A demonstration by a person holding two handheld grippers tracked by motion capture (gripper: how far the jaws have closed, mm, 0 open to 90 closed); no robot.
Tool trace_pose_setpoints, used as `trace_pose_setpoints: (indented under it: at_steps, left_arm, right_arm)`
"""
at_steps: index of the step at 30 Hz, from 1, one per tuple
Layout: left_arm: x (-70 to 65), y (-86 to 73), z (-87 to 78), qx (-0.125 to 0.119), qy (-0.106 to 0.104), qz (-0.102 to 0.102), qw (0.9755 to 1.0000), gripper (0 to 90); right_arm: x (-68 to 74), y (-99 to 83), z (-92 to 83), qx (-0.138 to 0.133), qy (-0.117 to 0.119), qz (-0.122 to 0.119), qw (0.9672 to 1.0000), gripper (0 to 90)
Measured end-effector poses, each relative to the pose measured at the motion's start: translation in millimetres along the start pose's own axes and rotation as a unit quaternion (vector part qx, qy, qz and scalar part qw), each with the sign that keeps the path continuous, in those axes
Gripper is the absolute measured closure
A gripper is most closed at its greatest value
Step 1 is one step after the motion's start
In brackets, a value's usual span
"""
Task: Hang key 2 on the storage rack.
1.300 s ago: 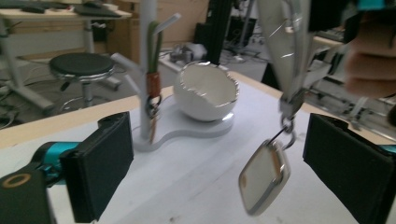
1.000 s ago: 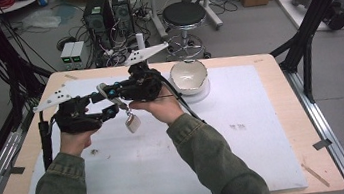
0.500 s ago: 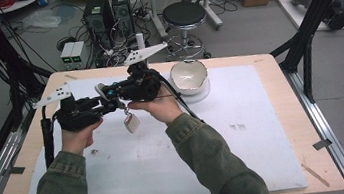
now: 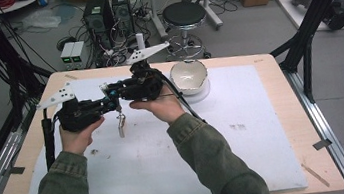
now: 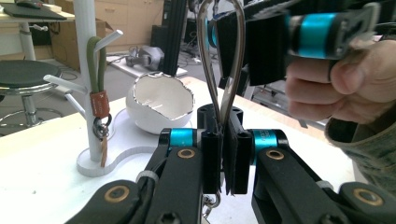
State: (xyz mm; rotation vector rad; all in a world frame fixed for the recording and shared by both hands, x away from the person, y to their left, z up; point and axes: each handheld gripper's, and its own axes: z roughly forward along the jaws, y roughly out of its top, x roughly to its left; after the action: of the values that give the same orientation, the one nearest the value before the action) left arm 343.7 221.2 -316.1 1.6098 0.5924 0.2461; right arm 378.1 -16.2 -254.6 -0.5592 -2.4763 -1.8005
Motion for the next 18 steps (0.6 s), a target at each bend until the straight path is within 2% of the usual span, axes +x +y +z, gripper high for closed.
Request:
trace_pose_setpoints:
  at_steps: [2, 5, 8, 11, 13, 15, 17, 18]
  left_arm:
    - [1.3, 0.1, -1.0, 0.001, 0.006, -0.002, 1.0000, 86.5]
    - [4.7, 0.4, -3.3, 0.003, 0.016, -0.007, 0.9999, 86.5]
    - [7.8, 0.7, -4.6, 0.004, 0.028, -0.011, 0.9995, 86.5]
    - [11.0, 0.8, -5.0, 0.002, 0.035, -0.014, 0.9993, 86.5]
    - [12.7, 1.6, -4.6, 0.008, 0.040, -0.014, 0.9991, 86.5]
    - [13.9, 3.2, -4.1, 0.009, 0.046, -0.013, 0.9988, 86.5]
    - [15.2, 5.7, -3.6, 0.008, 0.048, -0.012, 0.9987, 86.5]
    - [16.0, 8.1, -3.1, 0.009, 0.051, -0.011, 0.9986, 86.5]
  right_arm:
    - [1.8, -1.2, -2.2, 0.000, -0.013, 0.002, 0.9999, 58.9]
    - [5.5, -6.6, -10.0, -0.002, -0.039, -0.017, 0.9991, 42.1]
    - [6.5, -14.6, -21.8, 0.001, -0.061, -0.023, 0.9979, 32.4]
    - [5.9, -22.3, -34.5, 0.008, -0.087, -0.015, 0.9960, 21.2]
    - [5.0, -28.3, -42.4, 0.014, -0.105, -0.010, 0.9943, 10.9]
    - [4.8, -34.7, -50.3, 0.022, -0.125, -0.008, 0.9919, 9.4]
    - [4.6, -42.4, -58.4, 0.019, -0.147, -0.002, 0.9889, 0.9]
    - [4.5, -45.4, -61.6, 0.019, -0.155, 0.000, 0.9877, 0.9]
